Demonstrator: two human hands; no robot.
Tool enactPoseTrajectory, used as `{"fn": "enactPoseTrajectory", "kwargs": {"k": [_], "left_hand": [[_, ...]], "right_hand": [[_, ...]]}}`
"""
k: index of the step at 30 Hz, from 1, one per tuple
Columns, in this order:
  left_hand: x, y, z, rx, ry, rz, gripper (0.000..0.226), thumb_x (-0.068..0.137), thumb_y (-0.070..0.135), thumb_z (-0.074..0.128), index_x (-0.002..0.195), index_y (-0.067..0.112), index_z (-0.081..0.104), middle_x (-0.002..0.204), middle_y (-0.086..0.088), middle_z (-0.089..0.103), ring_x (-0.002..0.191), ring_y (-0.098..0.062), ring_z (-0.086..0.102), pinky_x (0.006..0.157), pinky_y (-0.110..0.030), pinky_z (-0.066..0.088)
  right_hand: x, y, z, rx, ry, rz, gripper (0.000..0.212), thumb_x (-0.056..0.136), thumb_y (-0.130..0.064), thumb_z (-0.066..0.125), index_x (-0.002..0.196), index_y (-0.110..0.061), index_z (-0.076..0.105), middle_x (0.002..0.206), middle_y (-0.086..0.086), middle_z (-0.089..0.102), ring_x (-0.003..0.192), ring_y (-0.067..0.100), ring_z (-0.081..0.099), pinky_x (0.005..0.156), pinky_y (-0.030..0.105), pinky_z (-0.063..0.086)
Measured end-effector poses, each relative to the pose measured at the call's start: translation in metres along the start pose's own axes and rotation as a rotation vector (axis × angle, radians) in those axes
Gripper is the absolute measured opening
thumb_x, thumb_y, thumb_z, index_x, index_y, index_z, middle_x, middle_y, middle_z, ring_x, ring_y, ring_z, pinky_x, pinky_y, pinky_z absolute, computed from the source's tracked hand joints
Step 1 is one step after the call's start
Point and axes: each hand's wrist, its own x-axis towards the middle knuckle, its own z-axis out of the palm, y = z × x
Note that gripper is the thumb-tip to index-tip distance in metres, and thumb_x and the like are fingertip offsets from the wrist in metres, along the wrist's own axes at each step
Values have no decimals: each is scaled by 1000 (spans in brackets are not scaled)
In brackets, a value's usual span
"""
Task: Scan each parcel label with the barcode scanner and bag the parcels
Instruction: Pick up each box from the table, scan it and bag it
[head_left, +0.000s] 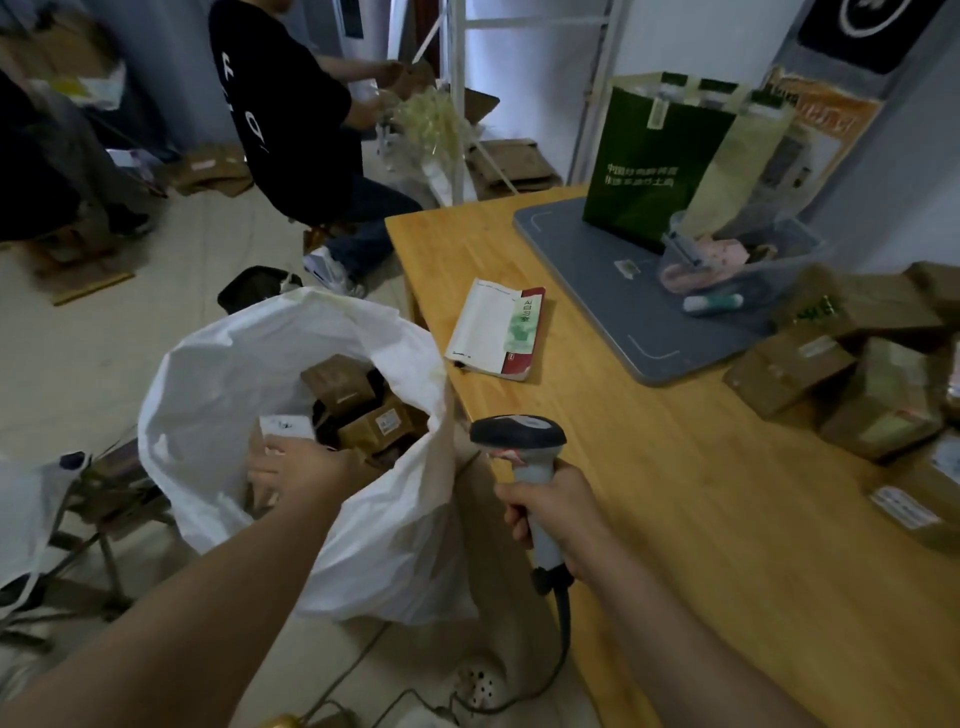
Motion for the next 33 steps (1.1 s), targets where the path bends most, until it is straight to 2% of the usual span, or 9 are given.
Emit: {"fn": "enactPoseTrajectory", "kwargs": {"k": [2, 9, 12, 16, 20, 22, 25, 29, 33], "left_hand": [[-18, 16, 16, 14, -77, 92, 93, 83, 23, 70, 150, 2, 11, 156, -24, 3, 144, -39, 5, 115, -48, 8], [-117, 86, 74, 106, -290, 657, 80, 89, 33, 61, 150, 15, 14, 158, -14, 1, 146, -32, 5, 115, -44, 22], [-169, 111, 98, 159, -379, 869, 79, 89, 30, 63, 150, 12, 16, 157, -16, 6, 145, -34, 7, 116, -40, 18], [-241, 138, 127, 192, -538, 1108, 73, 87, 25, 63, 147, 10, 25, 151, -18, 19, 138, -35, 20, 112, -39, 25], [-306, 162, 154, 244, -669, 1314, 70, 89, 26, 63, 146, 9, 28, 147, -17, 25, 135, -34, 24, 110, -36, 24], [-335, 174, 169, 268, -711, 1357, 67, 89, 29, 63, 143, 8, 31, 145, -17, 29, 134, -34, 26, 109, -37, 26], [-366, 190, 192, 320, -712, 1382, 66, 88, 33, 64, 141, 6, 34, 142, -18, 33, 132, -35, 29, 107, -38, 28], [-387, 220, 222, 360, -653, 1334, 67, 87, 28, 66, 141, 5, 33, 147, -20, 29, 136, -37, 26, 110, -42, 29], [-387, 254, 253, 384, -588, 1189, 85, 82, 31, 69, 147, 5, 22, 153, -22, 16, 143, -39, 8, 117, -47, 16]], "right_hand": [[1, 1, -8, 58, 36, 20, 12, 82, -6, 70, 82, 2, 60, 54, 8, 58, 40, 16, 52, 43, 24, 42], [-11, 8, -68, 393, 252, 63, 12, 84, -3, 67, 76, -1, 58, 59, 13, 56, 42, 20, 49, 45, 27, 42], [-22, 13, -106, 560, 380, 85, 14, 83, -5, 69, 75, -2, 58, 54, 10, 57, 42, 18, 50, 45, 27, 42], [-36, 15, -167, 800, 556, 71, 12, 83, -5, 67, 75, -1, 60, 59, 10, 57, 47, 18, 51, 49, 29, 43], [-54, 6, -241, 1076, 572, -42, 15, 91, -10, 58, 76, -8, 56, 56, 3, 53, 44, 12, 49, 43, 23, 43], [-65, 2, -277, 1195, 574, -111, 21, 94, -13, 55, 74, -10, 52, 54, 1, 51, 39, 10, 47, 39, 18, 41], [-77, 5, -314, 1224, 631, -148, 17, 94, -12, 53, 77, -9, 51, 50, 1, 51, 37, 9, 46, 38, 16, 40], [-72, 20, -332, 1181, 623, -45, 10, 89, -10, 58, 80, -8, 55, 51, 1, 54, 47, 11, 47, 45, 21, 41], [-44, 35, -342, 1119, 598, 63, 9, 85, -11, 65, 81, -6, 58, 54, 3, 56, 46, 12, 49, 41, 20, 43]]}}
